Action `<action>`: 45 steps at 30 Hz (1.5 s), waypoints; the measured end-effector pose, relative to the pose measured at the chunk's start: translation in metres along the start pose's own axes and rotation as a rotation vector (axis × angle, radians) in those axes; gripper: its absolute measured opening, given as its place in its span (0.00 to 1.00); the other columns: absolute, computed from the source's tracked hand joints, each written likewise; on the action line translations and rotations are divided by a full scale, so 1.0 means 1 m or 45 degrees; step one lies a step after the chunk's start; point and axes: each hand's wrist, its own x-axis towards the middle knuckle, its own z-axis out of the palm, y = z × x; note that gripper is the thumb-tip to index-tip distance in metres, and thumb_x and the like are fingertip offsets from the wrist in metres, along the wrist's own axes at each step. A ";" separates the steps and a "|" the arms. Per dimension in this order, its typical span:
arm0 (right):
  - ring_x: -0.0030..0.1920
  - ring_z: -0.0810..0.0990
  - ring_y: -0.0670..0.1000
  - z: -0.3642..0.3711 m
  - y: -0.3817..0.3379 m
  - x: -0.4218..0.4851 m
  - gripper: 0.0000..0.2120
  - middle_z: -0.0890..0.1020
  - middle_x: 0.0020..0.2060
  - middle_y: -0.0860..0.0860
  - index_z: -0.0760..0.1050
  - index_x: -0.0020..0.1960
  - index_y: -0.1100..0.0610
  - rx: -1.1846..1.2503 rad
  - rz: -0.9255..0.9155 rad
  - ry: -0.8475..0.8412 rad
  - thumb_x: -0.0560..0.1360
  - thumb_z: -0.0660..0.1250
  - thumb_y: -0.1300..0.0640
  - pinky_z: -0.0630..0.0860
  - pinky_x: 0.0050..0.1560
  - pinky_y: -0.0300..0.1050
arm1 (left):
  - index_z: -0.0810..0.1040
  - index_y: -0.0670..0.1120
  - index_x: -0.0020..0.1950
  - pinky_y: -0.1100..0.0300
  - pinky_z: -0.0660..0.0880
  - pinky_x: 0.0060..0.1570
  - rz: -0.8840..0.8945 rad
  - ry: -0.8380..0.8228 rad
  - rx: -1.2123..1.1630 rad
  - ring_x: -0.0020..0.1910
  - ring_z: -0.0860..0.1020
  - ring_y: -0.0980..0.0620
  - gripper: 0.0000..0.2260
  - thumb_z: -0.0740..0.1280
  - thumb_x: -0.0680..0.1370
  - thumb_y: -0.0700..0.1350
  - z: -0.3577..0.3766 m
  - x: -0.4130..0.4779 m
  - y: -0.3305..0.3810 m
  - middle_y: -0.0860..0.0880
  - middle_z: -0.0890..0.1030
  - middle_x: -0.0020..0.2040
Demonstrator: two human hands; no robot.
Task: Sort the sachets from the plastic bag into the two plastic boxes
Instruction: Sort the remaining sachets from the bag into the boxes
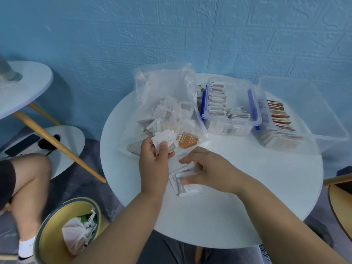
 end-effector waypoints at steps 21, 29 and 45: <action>0.38 0.72 0.44 -0.001 0.030 -0.043 0.12 0.77 0.38 0.42 0.68 0.45 0.43 0.219 0.083 0.553 0.73 0.68 0.58 0.67 0.37 0.31 | 0.68 0.53 0.57 0.62 0.71 0.45 0.240 -0.669 0.501 0.43 0.75 0.56 0.08 0.54 0.82 0.42 0.025 -0.031 -0.006 0.47 0.78 0.47; 0.33 0.72 0.46 -0.007 0.052 -0.066 0.12 0.77 0.33 0.49 0.72 0.41 0.51 0.418 0.288 0.983 0.66 0.76 0.55 0.68 0.34 0.31 | 0.66 0.54 0.56 0.64 0.71 0.44 0.238 -0.867 0.550 0.44 0.76 0.55 0.08 0.62 0.79 0.46 0.072 -0.040 -0.006 0.53 0.77 0.47; 0.46 0.72 0.33 0.000 0.068 -0.066 0.22 0.73 0.53 0.41 0.65 0.68 0.48 0.104 0.143 0.726 0.76 0.65 0.56 0.65 0.46 0.23 | 0.69 0.48 0.66 0.70 0.64 0.53 0.565 -0.639 0.862 0.57 0.72 0.55 0.18 0.65 0.77 0.47 0.070 -0.042 -0.019 0.52 0.76 0.57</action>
